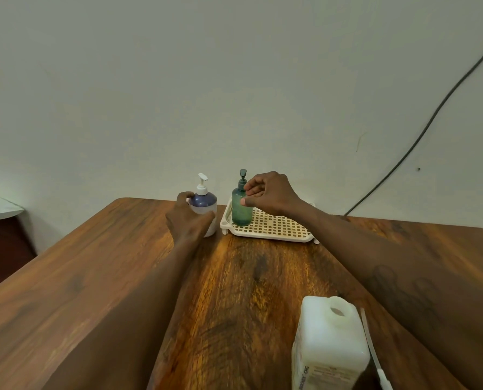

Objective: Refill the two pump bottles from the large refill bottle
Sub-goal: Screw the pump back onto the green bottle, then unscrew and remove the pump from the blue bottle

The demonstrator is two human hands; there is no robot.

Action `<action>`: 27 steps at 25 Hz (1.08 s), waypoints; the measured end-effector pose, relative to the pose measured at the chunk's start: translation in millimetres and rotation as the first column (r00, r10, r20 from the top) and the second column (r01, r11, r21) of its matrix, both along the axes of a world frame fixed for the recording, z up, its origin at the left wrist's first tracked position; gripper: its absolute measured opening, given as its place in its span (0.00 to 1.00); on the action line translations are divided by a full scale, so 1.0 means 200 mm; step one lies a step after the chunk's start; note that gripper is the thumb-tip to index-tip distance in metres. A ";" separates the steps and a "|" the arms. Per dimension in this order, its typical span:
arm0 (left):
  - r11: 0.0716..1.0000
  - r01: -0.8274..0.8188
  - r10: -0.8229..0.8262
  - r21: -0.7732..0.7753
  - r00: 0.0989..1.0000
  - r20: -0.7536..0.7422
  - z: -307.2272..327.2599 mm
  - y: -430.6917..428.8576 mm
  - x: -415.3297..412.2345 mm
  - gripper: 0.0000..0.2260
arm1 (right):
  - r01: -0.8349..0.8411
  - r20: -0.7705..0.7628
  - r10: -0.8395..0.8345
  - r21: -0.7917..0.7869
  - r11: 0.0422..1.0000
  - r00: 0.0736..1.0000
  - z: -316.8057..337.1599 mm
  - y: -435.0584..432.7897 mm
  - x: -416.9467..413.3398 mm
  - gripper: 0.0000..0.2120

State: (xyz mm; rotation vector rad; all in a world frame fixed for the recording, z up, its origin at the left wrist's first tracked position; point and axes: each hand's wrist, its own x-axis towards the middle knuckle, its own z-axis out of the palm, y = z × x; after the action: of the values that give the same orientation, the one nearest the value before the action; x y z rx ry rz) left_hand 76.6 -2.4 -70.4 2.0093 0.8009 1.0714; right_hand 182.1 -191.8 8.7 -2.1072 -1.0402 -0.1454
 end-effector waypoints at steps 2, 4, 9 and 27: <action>0.999 -0.003 0.003 0.039 1.000 -0.004 0.00 -0.01 -0.02 0.33 | 0.005 0.000 -0.005 -0.001 1.000 1.000 0.01 0.00 -0.01 0.19; 0.999 0.002 -0.002 0.040 1.000 -0.015 -0.01 -0.02 -0.05 0.35 | 0.004 -0.002 -0.004 -0.023 1.000 1.000 0.01 0.00 -0.03 0.20; 0.998 0.053 -0.050 0.027 0.996 -0.078 -0.05 0.00 -0.08 0.38 | -0.023 -0.015 0.022 -0.063 0.998 1.000 0.01 0.01 -0.08 0.22; 0.909 0.237 -0.278 0.343 0.957 0.078 0.41 -0.43 -0.61 0.41 | -0.105 0.095 0.085 0.231 0.967 0.992 0.41 -0.30 -0.57 0.24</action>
State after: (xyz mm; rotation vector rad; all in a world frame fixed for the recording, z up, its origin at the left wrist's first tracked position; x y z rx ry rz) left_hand -45.1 -88.9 10.8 2.2216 0.2876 1.2211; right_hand 68.5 -252.7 91.7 -1.8470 -1.1145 -0.2985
